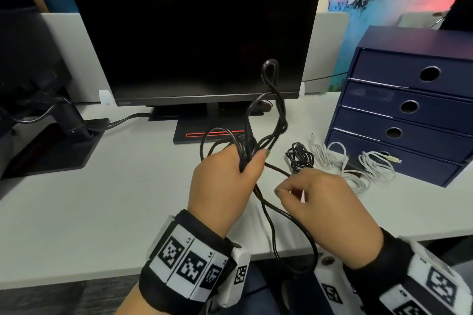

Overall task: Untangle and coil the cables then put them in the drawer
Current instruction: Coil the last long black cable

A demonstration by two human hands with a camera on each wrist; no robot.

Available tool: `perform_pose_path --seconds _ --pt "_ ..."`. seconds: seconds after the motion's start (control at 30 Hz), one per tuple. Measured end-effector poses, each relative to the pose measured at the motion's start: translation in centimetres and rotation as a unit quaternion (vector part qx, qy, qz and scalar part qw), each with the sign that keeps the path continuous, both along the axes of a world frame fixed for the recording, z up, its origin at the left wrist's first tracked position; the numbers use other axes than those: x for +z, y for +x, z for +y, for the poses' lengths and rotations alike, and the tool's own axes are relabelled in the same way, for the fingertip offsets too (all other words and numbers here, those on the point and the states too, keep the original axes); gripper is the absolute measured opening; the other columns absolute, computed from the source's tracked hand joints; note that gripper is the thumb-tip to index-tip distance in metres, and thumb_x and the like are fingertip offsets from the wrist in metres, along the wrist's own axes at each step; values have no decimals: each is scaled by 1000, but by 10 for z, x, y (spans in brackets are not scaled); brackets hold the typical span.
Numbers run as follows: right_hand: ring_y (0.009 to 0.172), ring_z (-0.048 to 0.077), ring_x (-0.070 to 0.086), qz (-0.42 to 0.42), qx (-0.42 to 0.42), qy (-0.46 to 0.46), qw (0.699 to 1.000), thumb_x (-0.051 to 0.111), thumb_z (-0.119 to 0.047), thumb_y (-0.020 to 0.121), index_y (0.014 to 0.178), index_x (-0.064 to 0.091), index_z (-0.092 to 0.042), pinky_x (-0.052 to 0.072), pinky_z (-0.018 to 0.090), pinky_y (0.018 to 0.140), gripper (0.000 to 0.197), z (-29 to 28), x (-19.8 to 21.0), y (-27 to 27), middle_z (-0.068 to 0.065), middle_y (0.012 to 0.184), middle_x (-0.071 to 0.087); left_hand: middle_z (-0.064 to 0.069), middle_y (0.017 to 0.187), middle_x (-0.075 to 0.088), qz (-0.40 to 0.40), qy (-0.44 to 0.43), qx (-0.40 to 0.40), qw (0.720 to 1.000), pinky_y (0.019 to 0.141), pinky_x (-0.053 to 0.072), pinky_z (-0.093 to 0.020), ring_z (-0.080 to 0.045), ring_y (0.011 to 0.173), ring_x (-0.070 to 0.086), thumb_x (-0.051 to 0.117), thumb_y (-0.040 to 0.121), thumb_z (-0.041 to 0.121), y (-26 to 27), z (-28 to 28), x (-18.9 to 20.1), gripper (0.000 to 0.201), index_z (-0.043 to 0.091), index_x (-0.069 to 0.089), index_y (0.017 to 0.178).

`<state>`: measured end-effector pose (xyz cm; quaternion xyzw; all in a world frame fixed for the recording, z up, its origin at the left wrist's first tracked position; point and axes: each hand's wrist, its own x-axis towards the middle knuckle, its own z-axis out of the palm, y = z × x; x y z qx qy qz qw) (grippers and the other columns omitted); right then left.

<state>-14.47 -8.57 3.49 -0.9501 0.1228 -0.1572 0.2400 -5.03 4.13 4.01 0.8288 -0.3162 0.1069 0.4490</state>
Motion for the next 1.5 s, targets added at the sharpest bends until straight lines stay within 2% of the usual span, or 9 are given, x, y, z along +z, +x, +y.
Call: perform_pose_path --seconds 0.17,0.4,0.53,0.77,0.93,1.03,1.1,1.3,1.5 --pt "45 7 49 -21 25 256 966 58 -18 87 97 51 -36 41 25 52 21 -3 18 -8 -1 74 69 7 44 35 -33 42 47 997 45 25 -22 -11 43 36 55 90 43 7 3 -5 47 25 33 52" --pt "36 22 50 19 82 463 883 53 -3 93 102 62 -6 40 23 38 13 -2 21 -11 14 79 72 7 44 39 -9 -24 70 997 44 31 -17 -10 44 42 55 92 36 13 2 -10 44 27 36 53" --pt "38 20 54 78 131 468 870 56 -9 92 100 65 -7 43 21 40 13 4 18 -7 9 90 75 -11 47 44 68 -116 27 991 45 33 -27 -9 43 37 58 91 33 14 1 -8 47 3 48 56" --pt "60 24 63 143 155 412 886 38 -15 102 136 48 -36 49 26 62 41 10 -20 12 5 113 70 -3 35 35 211 -176 -109 955 50 36 -32 -20 36 33 56 93 29 2 7 12 56 11 44 41" --pt "52 22 64 34 84 423 902 35 -11 103 150 8 -39 49 31 56 61 -3 -39 24 3 114 68 -3 36 31 219 -188 -152 945 51 41 -43 -21 39 31 56 94 23 -2 11 20 37 11 70 61" --pt "50 24 62 -60 74 453 887 34 -5 102 130 0 -68 50 34 53 77 -11 -32 23 5 114 68 -4 38 34 215 -189 -130 949 54 47 -42 -22 41 33 56 94 23 1 15 22 33 28 74 67" --pt "47 24 58 -133 61 440 886 33 1 101 120 2 -75 47 35 49 85 -17 -27 22 5 112 67 -1 39 34 232 -210 -91 945 54 46 -38 -19 41 32 56 93 23 10 15 17 26 26 76 77" --pt "45 19 41 -315 36 358 878 39 11 95 124 34 -71 40 29 48 87 -38 -13 11 8 69 54 4 42 30 325 -385 38 863 48 34 -22 -15 42 30 61 90 23 49 27 -1 19 9 73 92" --pt "58 11 42 -314 47 298 900 49 10 91 131 57 -20 39 16 58 50 -63 -13 -4 -4 77 52 9 42 31 322 -476 59 816 51 36 -21 -8 34 29 55 94 39 74 51 -8 31 10 68 96"
